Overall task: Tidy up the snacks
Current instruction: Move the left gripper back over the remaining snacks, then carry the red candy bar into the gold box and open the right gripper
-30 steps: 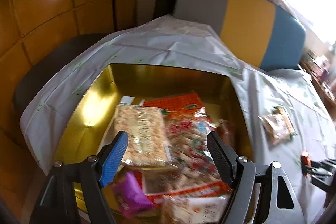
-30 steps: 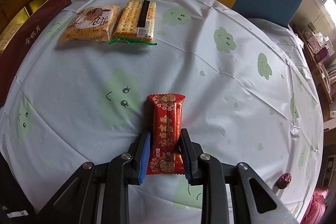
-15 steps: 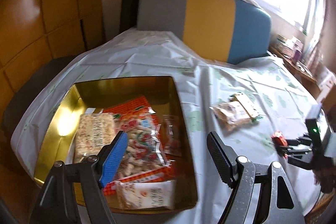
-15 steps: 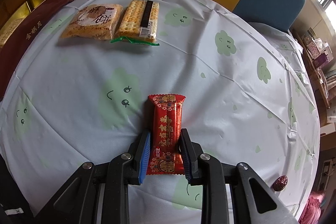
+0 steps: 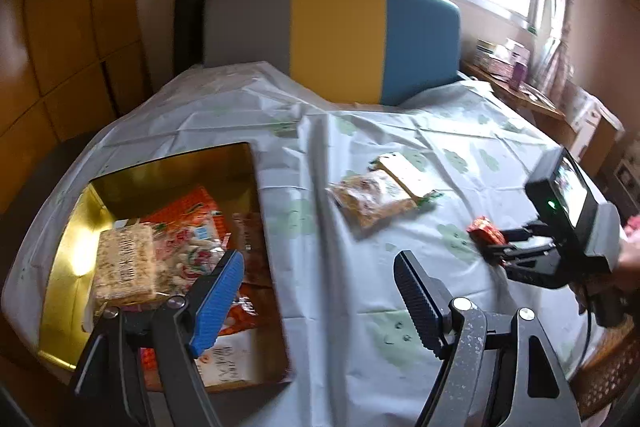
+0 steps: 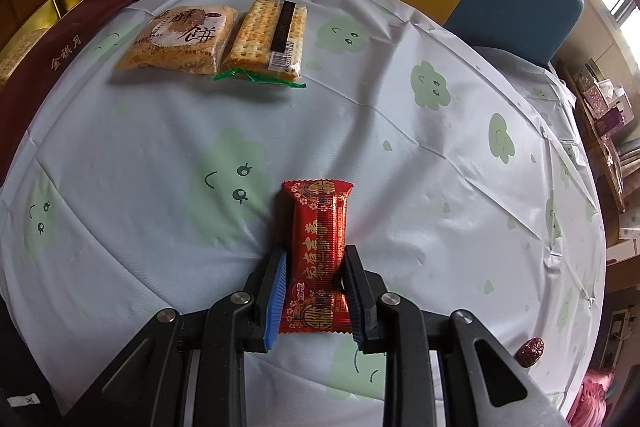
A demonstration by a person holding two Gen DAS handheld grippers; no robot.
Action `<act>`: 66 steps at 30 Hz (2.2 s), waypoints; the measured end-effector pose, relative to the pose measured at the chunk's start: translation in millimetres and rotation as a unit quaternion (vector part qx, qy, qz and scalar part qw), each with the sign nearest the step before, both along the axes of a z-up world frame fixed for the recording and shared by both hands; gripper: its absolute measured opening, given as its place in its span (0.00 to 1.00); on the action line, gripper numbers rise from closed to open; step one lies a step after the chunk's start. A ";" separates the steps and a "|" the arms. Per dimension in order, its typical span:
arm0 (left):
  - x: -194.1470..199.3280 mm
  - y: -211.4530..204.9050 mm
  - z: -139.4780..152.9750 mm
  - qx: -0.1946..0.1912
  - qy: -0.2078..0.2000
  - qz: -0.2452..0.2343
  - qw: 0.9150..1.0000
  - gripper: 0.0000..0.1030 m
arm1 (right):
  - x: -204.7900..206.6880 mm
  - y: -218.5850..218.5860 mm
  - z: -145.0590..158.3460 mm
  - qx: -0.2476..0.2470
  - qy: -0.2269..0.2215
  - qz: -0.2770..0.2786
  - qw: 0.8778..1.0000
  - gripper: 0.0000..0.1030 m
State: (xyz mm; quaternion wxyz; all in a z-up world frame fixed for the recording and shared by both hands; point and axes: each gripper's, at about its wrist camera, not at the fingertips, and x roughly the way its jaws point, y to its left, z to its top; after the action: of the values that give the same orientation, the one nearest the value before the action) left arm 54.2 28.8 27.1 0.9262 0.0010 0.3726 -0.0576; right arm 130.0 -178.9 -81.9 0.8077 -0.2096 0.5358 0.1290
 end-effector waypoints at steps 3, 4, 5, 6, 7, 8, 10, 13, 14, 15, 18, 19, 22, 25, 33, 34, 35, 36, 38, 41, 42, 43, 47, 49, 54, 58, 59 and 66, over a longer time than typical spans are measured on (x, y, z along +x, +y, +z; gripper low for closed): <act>-1.3 -9.7 -2.6 -0.001 0.003 -0.018 1.000 0.76 | 0.0 -0.1 0.0 -0.001 0.000 0.002 1.000 0.26; -2.0 -13.8 -4.0 -0.001 0.004 -0.025 1.000 0.76 | 0.1 -0.1 -0.1 -0.001 -0.001 0.002 1.000 0.26; -2.5 -17.3 -5.4 -0.001 0.005 -0.031 0.999 0.76 | 0.1 0.0 0.0 -0.001 -0.001 0.002 1.000 0.26; -3.2 -20.2 -6.6 0.000 0.006 -0.036 0.999 0.76 | 0.1 0.1 0.0 -0.001 -0.001 0.002 1.000 0.26; -3.9 -23.2 -7.8 0.000 0.007 -0.041 0.999 0.76 | 0.2 0.1 -0.1 -0.001 -0.001 0.002 1.000 0.26; -4.5 -27.5 -9.7 -0.001 0.009 -0.049 0.999 0.76 | 0.3 0.1 -0.1 -0.001 -0.001 0.002 1.000 0.26; -6.3 -32.6 -12.2 0.000 0.011 -0.058 0.998 0.76 | 0.1 0.2 -0.1 -0.002 -0.001 0.002 1.000 0.26; -7.1 -41.8 -19.6 -0.001 0.019 -0.074 0.997 0.76 | -0.3 0.4 0.0 -0.003 -0.002 0.004 1.000 0.26; -7.7 -43.9 -21.7 -0.001 0.020 -0.077 0.997 0.76 | -0.2 0.1 0.1 -0.003 -0.002 0.004 1.000 0.26; -8.2 -47.2 -25.5 0.001 0.023 -0.082 0.996 0.76 | -0.2 0.2 0.0 -0.003 -0.002 0.004 1.000 0.26; -10.7 -55.7 -37.3 0.006 0.033 -0.097 0.995 0.76 | -0.4 0.4 0.0 -0.003 -0.002 0.004 1.000 0.26; -11.2 -58.4 -41.4 0.007 0.037 -0.102 0.994 0.76 | -0.2 0.2 0.0 -0.002 -0.002 0.003 1.000 0.26; -16.4 -67.6 -55.9 0.014 0.046 -0.118 0.992 0.75 | -0.5 0.2 -0.1 -0.003 -0.002 0.004 1.000 0.26; -22.5 -75.4 -69.0 0.022 0.046 -0.135 0.990 0.75 | -0.6 0.4 -0.1 -0.002 -0.002 0.004 1.000 0.26; -34.3 -81.0 -102.3 0.020 0.042 -0.137 0.989 0.74 | -0.5 -1.0 0.1 0.008 -0.001 -0.001 1.000 0.25; -35.5 -81.4 -103.9 0.021 0.038 -0.138 0.989 0.74 | -0.2 -1.7 0.0 0.009 -0.001 -0.002 1.000 0.25; -35.8 -80.0 -105.2 0.013 0.036 -0.138 0.990 0.74 | 0.1 -2.2 0.1 0.011 -0.001 -0.004 1.000 0.25; -35.5 -79.1 -106.2 0.008 0.035 -0.139 0.990 0.74 | 0.2 -2.9 0.3 0.012 -0.001 -0.004 1.000 0.25; -36.8 -76.5 -106.8 0.003 0.029 -0.143 0.989 0.75 | 1.2 -4.4 0.3 0.016 0.000 -0.009 1.000 0.25; -37.9 -74.6 -106.8 -0.003 0.025 -0.144 0.989 0.75 | 2.7 -7.8 1.5 0.025 0.004 -0.020 0.999 0.24; -38.7 -73.8 -107.0 -0.005 0.022 -0.145 0.989 0.75 | 3.5 -8.2 2.1 0.026 0.006 -0.023 0.999 0.22; -39.3 -72.8 -107.2 -0.006 0.020 -0.147 0.989 0.75 | 4.9 -8.6 3.2 0.028 0.009 -0.026 0.999 0.22; -39.8 -71.3 -107.9 -0.009 0.014 -0.150 0.989 0.75 | 11.9 -3.7 9.2 0.024 0.025 -0.035 0.999 0.22; -41.2 -71.2 -108.2 -0.010 0.012 -0.150 0.989 0.75 | 14.1 5.5 18.2 0.044 0.030 -0.024 0.998 0.22; -43.0 -70.1 -108.6 -0.013 0.005 -0.152 0.988 0.75 | 13.7 45.3 48.3 0.074 0.033 0.045 0.996 0.22; -44.8 -68.6 -107.7 -0.016 0.000 -0.150 0.989 0.74 | 14.3 88.4 72.1 0.115 0.050 0.111 0.986 0.22; -44.8 -67.9 -107.7 -0.018 -0.001 -0.151 0.988 0.74 | 14.2 98.9 76.7 0.122 0.054 0.127 0.983 0.22; -46.3 -65.6 -108.6 -0.021 -0.006 -0.159 0.987 0.75 | 13.7 186.5 105.6 0.179 0.083 0.237 0.951 0.22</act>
State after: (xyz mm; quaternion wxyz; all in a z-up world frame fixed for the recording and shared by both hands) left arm 7.9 -36.8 -81.5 0.9073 0.0409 0.3608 -0.2120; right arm 143.7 7.7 23.7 0.7306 -0.1709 0.5045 0.4272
